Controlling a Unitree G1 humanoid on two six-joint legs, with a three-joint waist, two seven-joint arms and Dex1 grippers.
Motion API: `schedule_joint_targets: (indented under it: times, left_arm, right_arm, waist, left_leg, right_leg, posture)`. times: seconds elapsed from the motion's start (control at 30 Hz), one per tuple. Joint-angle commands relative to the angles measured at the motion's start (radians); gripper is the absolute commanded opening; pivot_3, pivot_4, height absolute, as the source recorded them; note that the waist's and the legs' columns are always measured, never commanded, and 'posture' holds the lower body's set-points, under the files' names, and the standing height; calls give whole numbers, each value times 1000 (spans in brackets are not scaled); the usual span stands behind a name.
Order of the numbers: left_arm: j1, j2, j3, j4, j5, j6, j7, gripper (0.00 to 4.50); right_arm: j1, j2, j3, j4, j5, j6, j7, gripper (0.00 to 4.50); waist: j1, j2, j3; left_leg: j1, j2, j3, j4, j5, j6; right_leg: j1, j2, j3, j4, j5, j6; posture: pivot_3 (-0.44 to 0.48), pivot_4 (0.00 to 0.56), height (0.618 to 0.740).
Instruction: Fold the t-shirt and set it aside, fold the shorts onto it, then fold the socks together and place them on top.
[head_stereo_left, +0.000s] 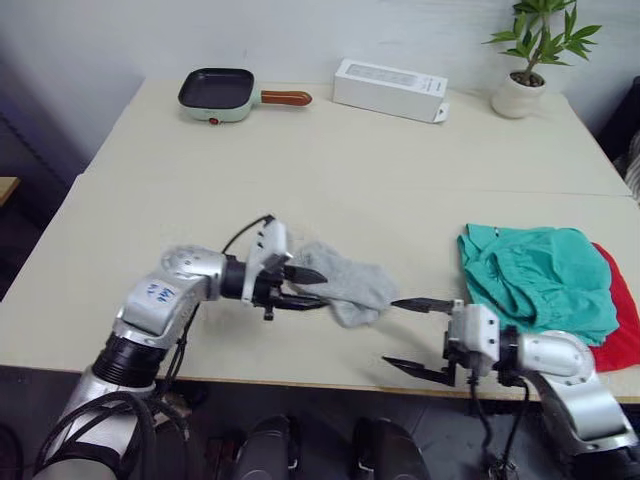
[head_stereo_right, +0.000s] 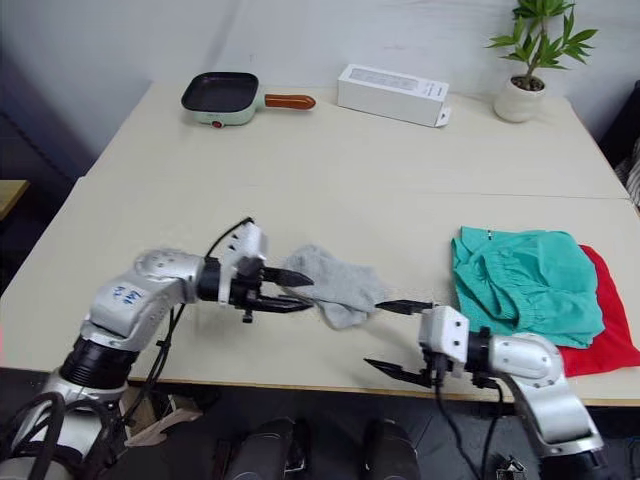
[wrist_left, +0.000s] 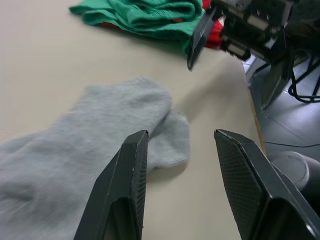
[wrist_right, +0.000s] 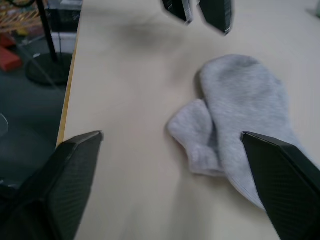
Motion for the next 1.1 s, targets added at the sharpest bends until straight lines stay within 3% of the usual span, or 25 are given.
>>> schedule_joint_targets:
  times: [0.03, 0.17, 0.27, 0.3, 0.37, 0.6, 0.73, 0.87, 1.1]
  left_arm:
    - [-80, -8, 22, 161, 82, -113, 34, 2203]
    - [-214, -79, -27, 493, 218, -334, 58, 2203]
    - [-299, -142, -12, 664, 245, -377, 77, 2203]
    - [-322, -157, -16, 718, 263, -398, 83, 2242]
    - [-357, -180, -32, 805, 305, -441, 83, 2253]
    - [-406, -236, -31, 964, 367, -480, 72, 2253]
    - [-366, -229, -24, 915, 353, -444, 4, 1313]
    - [-270, -177, -13, 776, 342, -386, -35, 24]
    - [-46, -122, 44, 366, 278, -195, 31, 24]
  right_arm:
    - [-54, 24, 66, 36, -122, -53, -61, 4500]
    - [-132, 47, 100, 125, -195, -79, -111, 4500]
    - [-162, 42, 110, 160, -207, -100, -110, 4500]
    - [-169, 42, 113, 165, -204, -99, -106, 4316]
    - [-179, 41, 121, 173, -203, -105, -95, 3910]
    - [-176, 49, 143, 190, -227, -126, -114, 1368]
    - [-178, 37, 137, 208, -229, -143, -117, 0]
    - [-206, 13, 116, 253, -218, -175, -99, 0]
    - [-301, -20, 114, 424, -197, -316, -35, 0]
  waist:
    - [2, 0, 0]
    - [1, -1, 0]
    - [-2, -2, 1]
    - [-3, -2, 1]
    - [-6, -4, 2]
    - [-20, -6, 3]
    - [-27, -6, 3]
    - [-33, -6, 3]
    - [-42, -6, 3]
  left_leg:
    - [0, 0, 0, 0, 0, 0]
    - [-1, -4, 0, 0, 1, 2]
    - [-2, -6, 1, 0, 0, 4]
    - [-2, -6, 2, 0, 1, 5]
    - [-2, -7, 2, 1, 1, 5]
    - [-2, -7, 4, 1, 1, 7]
    - [-1, -8, 3, 1, 1, 7]
    - [-1, -8, 3, 1, 1, 7]
    - [0, -7, 1, 2, 2, 6]
  right_leg:
    - [0, 0, 0, 0, 0, 0]
    - [0, 1, -1, 1, 0, 1]
    - [-1, 2, -2, 3, 1, 2]
    - [-1, 2, -3, 5, 1, 2]
    - [-1, 3, -4, 5, 2, 4]
    - [-2, 3, -3, 5, 1, 6]
    - [-2, 0, -3, 5, 1, 6]
    - [-2, 0, -2, 6, 1, 6]
    - [1, -2, 0, 7, 1, 6]
  posture:
    - [0, 150, 740]
    - [0, 150, 740]
    - [0, 150, 740]
    - [0, 150, 740]
    - [0, 150, 740]
    - [0, 150, 740]
    - [0, 150, 740]
    - [0, 150, 740]
    - [0, 150, 740]
